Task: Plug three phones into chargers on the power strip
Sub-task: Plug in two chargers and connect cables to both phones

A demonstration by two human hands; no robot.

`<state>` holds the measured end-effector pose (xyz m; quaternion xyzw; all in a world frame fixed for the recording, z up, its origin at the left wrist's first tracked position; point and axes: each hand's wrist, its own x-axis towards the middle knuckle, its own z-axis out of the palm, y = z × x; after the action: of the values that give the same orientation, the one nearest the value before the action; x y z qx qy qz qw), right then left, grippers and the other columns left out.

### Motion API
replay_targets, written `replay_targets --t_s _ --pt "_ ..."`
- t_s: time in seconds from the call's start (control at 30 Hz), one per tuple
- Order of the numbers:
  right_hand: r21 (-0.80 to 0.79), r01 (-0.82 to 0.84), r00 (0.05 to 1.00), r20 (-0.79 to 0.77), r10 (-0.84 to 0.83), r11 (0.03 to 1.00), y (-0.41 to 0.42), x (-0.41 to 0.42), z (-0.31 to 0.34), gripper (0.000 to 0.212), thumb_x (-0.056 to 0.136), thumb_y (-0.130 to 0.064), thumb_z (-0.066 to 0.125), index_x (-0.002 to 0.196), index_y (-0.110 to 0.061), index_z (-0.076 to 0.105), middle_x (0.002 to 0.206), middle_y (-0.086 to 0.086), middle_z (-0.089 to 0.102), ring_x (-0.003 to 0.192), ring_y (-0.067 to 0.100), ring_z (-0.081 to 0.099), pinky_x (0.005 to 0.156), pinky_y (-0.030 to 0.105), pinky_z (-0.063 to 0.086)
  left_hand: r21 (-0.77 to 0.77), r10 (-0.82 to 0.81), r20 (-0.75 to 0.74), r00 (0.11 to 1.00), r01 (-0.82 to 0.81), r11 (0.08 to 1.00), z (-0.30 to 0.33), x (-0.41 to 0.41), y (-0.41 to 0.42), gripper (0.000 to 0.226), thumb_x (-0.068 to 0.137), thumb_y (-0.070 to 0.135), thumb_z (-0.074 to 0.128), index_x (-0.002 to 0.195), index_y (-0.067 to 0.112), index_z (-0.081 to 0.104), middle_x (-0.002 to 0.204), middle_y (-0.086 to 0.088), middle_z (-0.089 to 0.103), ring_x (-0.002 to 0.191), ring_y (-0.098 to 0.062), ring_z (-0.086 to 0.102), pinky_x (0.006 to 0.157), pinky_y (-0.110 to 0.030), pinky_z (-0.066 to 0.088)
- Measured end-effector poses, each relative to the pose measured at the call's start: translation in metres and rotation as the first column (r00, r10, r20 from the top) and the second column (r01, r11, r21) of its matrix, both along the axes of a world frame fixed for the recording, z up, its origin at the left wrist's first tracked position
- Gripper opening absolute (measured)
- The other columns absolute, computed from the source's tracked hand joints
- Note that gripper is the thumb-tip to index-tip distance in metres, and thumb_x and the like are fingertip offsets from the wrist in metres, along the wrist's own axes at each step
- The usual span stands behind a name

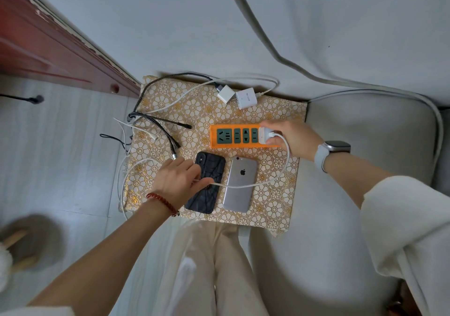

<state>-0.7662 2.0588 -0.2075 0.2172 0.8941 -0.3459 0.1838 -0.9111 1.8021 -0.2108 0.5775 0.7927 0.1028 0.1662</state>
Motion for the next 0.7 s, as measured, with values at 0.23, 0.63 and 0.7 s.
replay_targets --t_s 0.23,0.63,0.7 --pt "0.114 -0.096 0.993 0.078 0.088 0.989 0.011 0.000 -0.005 0.047 0.082 -0.040 0.059 0.127 -0.034 0.049 0.106 0.007 0.066 0.102 0.026 0.049 0.082 0.034 0.040 0.013 0.126 0.126 0.984 -0.129 0.992 0.004 0.007 0.007 0.061 0.082 0.060 0.037 0.050 0.010 0.051 0.047 -0.002 0.051 0.044 -0.019 0.047 0.047 -0.025 0.038" --pt "0.218 -0.241 0.957 0.216 0.194 0.946 0.006 0.001 0.011 0.056 0.089 -0.028 0.053 0.139 -0.034 0.027 0.129 0.004 0.049 0.110 0.025 0.047 0.072 0.027 0.039 -0.013 0.137 0.331 0.934 -0.141 0.990 0.030 0.011 -0.010 0.026 0.081 0.028 0.063 0.077 0.003 0.056 0.075 -0.010 0.057 0.070 -0.026 0.051 0.064 -0.037 0.046" --pt "0.234 -0.145 0.971 0.221 0.092 0.961 0.006 0.002 0.023 0.060 0.087 -0.014 0.056 0.138 -0.028 0.029 0.134 0.005 0.045 0.115 0.025 0.047 0.067 0.025 0.041 -0.022 0.122 0.351 0.928 -0.122 0.992 0.035 0.012 -0.014 0.017 0.081 0.018 0.064 0.080 0.003 0.056 0.080 -0.011 0.057 0.076 -0.025 0.050 0.067 -0.035 0.045"
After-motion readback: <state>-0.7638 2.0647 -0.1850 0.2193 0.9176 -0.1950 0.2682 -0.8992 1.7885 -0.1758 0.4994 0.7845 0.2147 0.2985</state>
